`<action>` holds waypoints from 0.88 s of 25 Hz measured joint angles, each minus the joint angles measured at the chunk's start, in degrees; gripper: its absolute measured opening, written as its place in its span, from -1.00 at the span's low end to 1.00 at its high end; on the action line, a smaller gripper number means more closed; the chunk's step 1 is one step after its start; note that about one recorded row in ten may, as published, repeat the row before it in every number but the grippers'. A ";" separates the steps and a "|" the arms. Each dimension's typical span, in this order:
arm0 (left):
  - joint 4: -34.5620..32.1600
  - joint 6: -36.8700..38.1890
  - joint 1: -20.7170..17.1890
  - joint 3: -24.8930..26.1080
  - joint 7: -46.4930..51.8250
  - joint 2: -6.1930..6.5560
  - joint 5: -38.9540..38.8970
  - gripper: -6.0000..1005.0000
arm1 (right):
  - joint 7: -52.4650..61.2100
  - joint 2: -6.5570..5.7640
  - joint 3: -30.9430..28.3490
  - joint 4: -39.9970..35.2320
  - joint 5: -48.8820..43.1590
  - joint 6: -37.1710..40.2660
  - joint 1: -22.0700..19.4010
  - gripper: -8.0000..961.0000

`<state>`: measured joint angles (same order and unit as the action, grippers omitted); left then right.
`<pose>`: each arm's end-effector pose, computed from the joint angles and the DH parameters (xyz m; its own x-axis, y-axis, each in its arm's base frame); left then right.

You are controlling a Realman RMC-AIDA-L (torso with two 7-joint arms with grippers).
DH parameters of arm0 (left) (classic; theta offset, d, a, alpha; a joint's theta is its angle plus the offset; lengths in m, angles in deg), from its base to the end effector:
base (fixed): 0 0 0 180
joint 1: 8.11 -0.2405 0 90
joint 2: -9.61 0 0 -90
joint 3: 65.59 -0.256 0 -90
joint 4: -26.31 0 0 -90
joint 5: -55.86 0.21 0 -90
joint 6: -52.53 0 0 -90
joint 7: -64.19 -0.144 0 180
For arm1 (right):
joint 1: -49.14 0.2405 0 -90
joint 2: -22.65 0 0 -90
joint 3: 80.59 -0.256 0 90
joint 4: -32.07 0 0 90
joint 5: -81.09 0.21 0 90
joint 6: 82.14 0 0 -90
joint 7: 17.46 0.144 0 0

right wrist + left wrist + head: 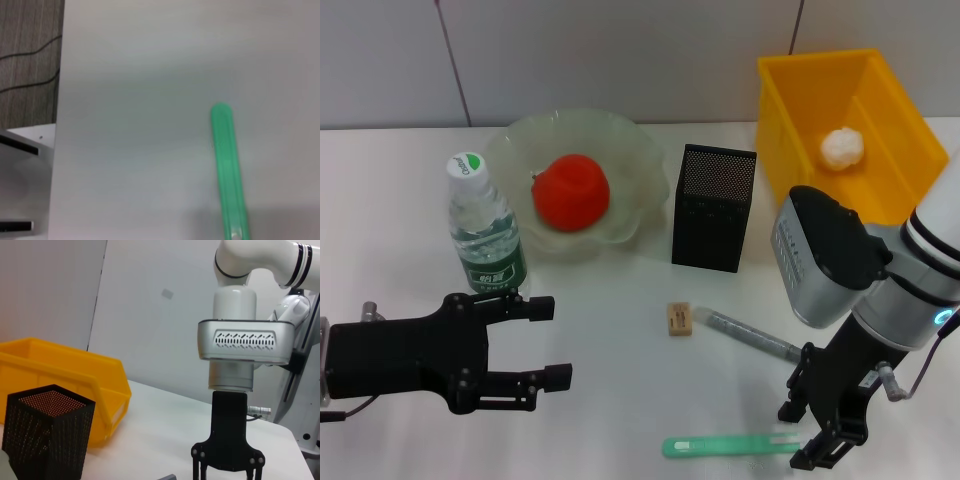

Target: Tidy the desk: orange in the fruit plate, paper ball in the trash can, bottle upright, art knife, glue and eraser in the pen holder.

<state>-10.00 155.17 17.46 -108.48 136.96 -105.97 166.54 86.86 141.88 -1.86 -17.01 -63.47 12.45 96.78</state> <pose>-0.2723 0.2866 0.0179 0.7966 0.2716 0.5400 0.3326 -0.9429 -0.0164 0.1916 0.3411 -0.0499 0.8807 -0.0579 0.4702 -0.1443 -0.9781 0.1498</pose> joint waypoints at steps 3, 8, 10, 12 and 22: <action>-0.14 0.00 0.05 0.05 0.00 0.00 -0.10 0.72 | 0.01 0.06 0.83 0.04 0.06 -0.55 -0.08 0.14; -0.09 -0.04 0.17 0.08 0.00 0.01 -0.12 0.72 | -0.07 0.21 1.01 0.04 0.28 -0.79 -0.10 0.09; -0.04 -0.06 0.17 0.09 0.00 0.01 -0.12 0.72 | -0.17 0.21 1.05 0.04 0.32 -0.80 -0.10 0.04; -0.02 -0.08 0.22 0.08 -0.03 0.02 -0.12 0.72 | -0.23 0.21 1.06 0.04 0.34 -0.84 -0.10 -0.01; 0.02 -0.50 0.66 0.09 0.01 0.02 -0.12 0.72 | -0.21 0.21 2.40 0.04 0.52 -1.64 -0.10 -0.20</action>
<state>-9.98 154.68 18.12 -108.39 136.97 -105.96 166.42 86.65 142.09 0.54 -16.97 -62.95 10.81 96.69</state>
